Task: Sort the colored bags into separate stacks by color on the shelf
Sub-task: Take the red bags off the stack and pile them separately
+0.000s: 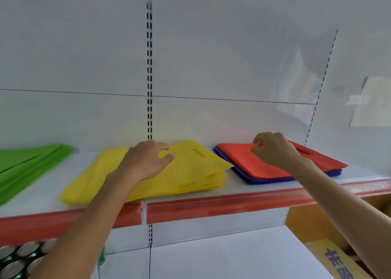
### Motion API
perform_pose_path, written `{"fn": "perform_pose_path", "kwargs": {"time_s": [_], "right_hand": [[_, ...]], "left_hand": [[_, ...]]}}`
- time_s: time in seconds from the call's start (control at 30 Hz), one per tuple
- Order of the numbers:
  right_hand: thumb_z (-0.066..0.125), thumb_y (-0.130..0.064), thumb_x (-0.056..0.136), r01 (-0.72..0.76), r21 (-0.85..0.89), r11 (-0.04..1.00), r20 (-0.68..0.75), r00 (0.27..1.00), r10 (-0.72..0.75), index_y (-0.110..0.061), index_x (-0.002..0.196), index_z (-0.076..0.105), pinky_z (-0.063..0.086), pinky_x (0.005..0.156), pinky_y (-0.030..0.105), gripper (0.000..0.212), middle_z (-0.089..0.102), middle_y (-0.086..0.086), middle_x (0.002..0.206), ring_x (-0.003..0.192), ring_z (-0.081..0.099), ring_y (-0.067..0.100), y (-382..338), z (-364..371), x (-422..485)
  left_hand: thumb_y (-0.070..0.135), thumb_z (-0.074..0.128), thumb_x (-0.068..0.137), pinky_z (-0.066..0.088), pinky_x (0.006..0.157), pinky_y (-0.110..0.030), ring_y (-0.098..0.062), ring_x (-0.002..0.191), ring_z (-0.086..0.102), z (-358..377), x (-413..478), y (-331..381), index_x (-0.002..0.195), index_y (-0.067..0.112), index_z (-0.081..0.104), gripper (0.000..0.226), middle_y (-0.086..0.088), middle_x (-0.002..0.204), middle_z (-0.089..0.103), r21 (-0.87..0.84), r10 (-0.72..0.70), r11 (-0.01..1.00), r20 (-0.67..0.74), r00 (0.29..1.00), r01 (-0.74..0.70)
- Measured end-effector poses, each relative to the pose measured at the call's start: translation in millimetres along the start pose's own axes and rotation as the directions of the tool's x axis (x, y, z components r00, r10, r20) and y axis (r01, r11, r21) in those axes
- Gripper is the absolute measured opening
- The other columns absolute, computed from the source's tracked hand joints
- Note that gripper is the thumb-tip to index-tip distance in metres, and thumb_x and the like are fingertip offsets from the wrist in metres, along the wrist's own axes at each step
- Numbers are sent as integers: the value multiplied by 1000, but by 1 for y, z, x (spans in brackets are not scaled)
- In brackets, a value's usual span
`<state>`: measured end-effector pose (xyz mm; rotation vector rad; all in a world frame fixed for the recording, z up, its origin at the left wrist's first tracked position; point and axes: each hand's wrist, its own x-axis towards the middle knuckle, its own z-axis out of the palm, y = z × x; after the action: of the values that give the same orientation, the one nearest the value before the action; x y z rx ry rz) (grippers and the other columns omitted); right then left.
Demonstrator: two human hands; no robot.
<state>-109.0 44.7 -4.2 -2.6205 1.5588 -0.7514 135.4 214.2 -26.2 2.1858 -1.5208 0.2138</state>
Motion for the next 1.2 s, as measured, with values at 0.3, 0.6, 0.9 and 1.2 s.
{"fn": "perform_pose_path", "kwargs": {"time_s": [0.3, 0.6, 0.9, 1.2], "right_hand": [[55, -27, 85, -95, -4, 995, -19, 995, 95, -17, 117, 61, 51, 81, 36, 34, 63, 8, 111, 95, 61, 28, 104, -9, 17], [56, -28, 86, -29, 13, 1000, -9, 1000, 29, -16, 117, 61, 50, 85, 38, 34, 64, 7, 112, 99, 60, 27, 214, -8, 83], [59, -31, 85, -81, -11, 997, 93, 992, 82, -10, 110, 62, 41, 72, 31, 33, 62, 7, 112, 101, 59, 29, 265, 17, 117], [50, -39, 92, -16, -86, 996, 73, 997, 23, -12, 87, 50, 36, 68, 30, 28, 61, 11, 106, 84, 51, 29, 269, 33, 117]], "left_hand": [[46, 47, 91, 37, 102, -38, -22, 123, 45, 46, 36, 96, 128, 27, 54, 42, -3, 132, 49, -19, 70, 997, -1, 998, -70], [41, 50, 90, 39, 100, -38, -21, 119, 50, 106, 82, 197, 124, 23, 58, 39, -1, 126, 56, -46, 79, 995, -127, 989, -86], [43, 50, 90, 37, 102, -35, -20, 123, 47, 156, 92, 227, 127, 25, 55, 41, -1, 132, 52, 52, -70, 996, -68, 995, 74], [49, 37, 93, 32, 101, -36, -27, 127, 40, 168, 87, 226, 138, 26, 41, 51, -5, 138, 45, 253, -252, 938, 28, 967, 237]]}}
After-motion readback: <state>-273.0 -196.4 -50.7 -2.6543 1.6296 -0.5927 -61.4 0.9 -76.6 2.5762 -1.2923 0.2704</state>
